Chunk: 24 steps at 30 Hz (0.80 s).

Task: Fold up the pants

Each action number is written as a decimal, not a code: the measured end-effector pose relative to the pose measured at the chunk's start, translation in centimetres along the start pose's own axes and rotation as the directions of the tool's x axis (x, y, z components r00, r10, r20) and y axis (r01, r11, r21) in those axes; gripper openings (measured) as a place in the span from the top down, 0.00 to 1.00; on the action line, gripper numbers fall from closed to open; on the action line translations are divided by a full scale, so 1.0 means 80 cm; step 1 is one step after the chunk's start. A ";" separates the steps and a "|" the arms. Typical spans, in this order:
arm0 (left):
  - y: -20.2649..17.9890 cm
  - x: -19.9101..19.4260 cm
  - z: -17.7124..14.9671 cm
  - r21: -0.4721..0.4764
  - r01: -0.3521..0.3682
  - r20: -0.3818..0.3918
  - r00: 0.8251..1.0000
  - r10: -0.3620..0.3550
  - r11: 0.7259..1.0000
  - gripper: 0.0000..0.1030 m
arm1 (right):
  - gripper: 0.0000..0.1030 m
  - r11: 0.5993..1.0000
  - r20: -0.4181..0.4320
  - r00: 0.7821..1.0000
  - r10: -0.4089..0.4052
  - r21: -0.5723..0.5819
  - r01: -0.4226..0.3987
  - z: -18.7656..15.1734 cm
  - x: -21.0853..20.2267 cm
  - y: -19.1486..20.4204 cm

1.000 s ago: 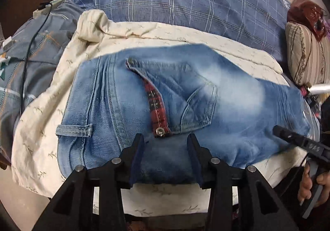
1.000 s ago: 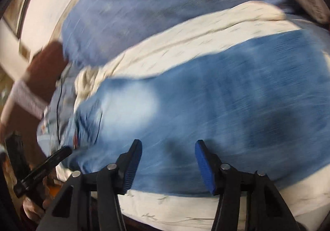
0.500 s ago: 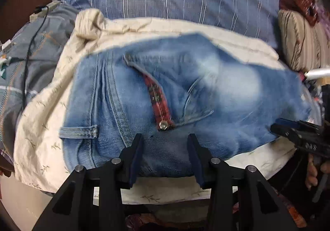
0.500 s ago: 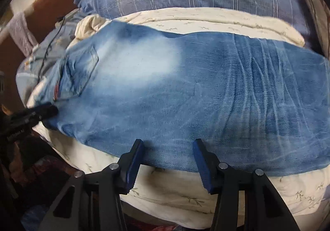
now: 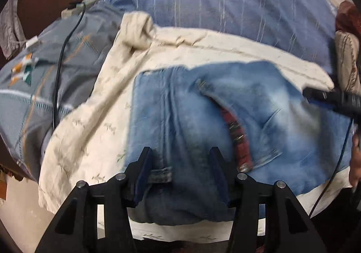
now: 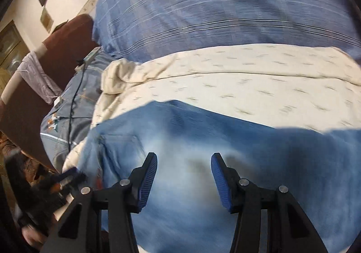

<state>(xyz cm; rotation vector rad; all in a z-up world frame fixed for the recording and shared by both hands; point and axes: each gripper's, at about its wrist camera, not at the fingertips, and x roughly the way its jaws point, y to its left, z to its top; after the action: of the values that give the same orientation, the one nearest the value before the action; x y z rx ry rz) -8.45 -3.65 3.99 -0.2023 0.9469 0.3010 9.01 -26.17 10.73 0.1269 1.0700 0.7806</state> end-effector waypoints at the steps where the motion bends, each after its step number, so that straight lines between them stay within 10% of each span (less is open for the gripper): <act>1: 0.004 0.005 -0.003 -0.005 0.009 -0.002 1.000 -0.009 1.000 0.47 | 0.48 1.000 -0.008 1.000 0.007 -0.005 -0.007 0.005 0.013 0.009; 15: 0.010 0.018 -0.023 0.032 0.023 -0.010 1.000 -0.022 0.999 0.37 | 0.48 0.995 -0.083 0.996 -0.018 0.101 0.026 0.046 0.128 0.012; 24: 0.004 -0.044 0.013 0.004 0.053 0.126 0.991 -0.053 0.999 0.38 | 0.48 0.981 0.128 0.991 -0.048 0.191 0.023 0.039 -0.010 -0.085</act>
<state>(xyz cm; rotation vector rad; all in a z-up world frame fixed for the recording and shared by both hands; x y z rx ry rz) -9.70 -3.61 7.50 -0.2049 0.8149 0.2619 14.88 -30.77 9.82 0.3165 1.0161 0.6280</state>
